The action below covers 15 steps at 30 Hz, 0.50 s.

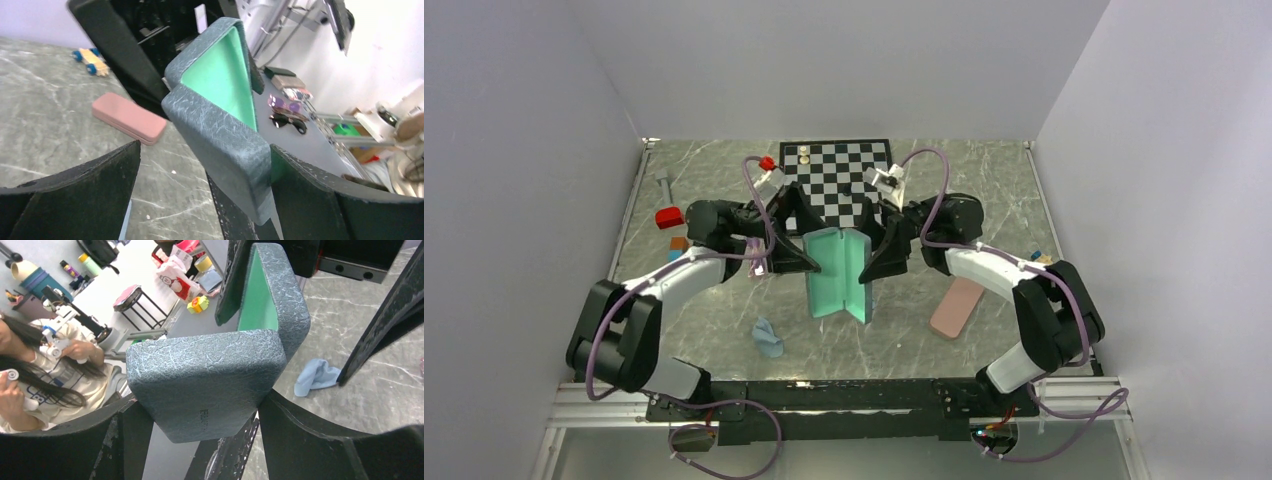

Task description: Organize the sunglasses

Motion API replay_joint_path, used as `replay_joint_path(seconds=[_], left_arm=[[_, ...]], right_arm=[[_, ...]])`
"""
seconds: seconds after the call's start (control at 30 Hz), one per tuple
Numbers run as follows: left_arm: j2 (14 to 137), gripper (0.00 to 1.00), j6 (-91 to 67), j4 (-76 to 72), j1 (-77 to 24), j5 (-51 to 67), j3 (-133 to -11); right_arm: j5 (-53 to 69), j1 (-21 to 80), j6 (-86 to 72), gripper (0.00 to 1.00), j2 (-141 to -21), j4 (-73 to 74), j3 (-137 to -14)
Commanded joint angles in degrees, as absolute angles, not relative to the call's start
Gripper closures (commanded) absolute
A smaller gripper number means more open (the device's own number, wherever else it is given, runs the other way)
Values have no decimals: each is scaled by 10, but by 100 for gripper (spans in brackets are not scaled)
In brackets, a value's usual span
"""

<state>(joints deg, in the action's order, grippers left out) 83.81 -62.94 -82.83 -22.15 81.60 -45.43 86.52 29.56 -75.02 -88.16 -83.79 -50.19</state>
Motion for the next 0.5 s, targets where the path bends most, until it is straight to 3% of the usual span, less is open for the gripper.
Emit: replay_joint_path(seconds=[0.0, 0.07, 0.13, 0.33, 0.4, 0.47], left_arm=[[769, 1, -406, -502, -196, 718, -455], [729, 1, -234, -216, -204, 606, -497], [696, 1, -135, -60, -227, 494, -540], [676, 3, -167, -104, -238, 483, -523], [707, 13, -164, -67, -240, 480, -548], [734, 30, -171, -59, -241, 502, -568]], right_arm=[[853, 279, -800, 100, -877, -982, -529], [850, 273, -808, 100, -887, -982, -531], [846, 268, -818, 100, -906, -983, -536], [841, 265, -849, 100, -957, -982, -565], [839, 264, -852, 100, -960, -982, -566], [838, 264, -854, 100, -960, -982, -566]])
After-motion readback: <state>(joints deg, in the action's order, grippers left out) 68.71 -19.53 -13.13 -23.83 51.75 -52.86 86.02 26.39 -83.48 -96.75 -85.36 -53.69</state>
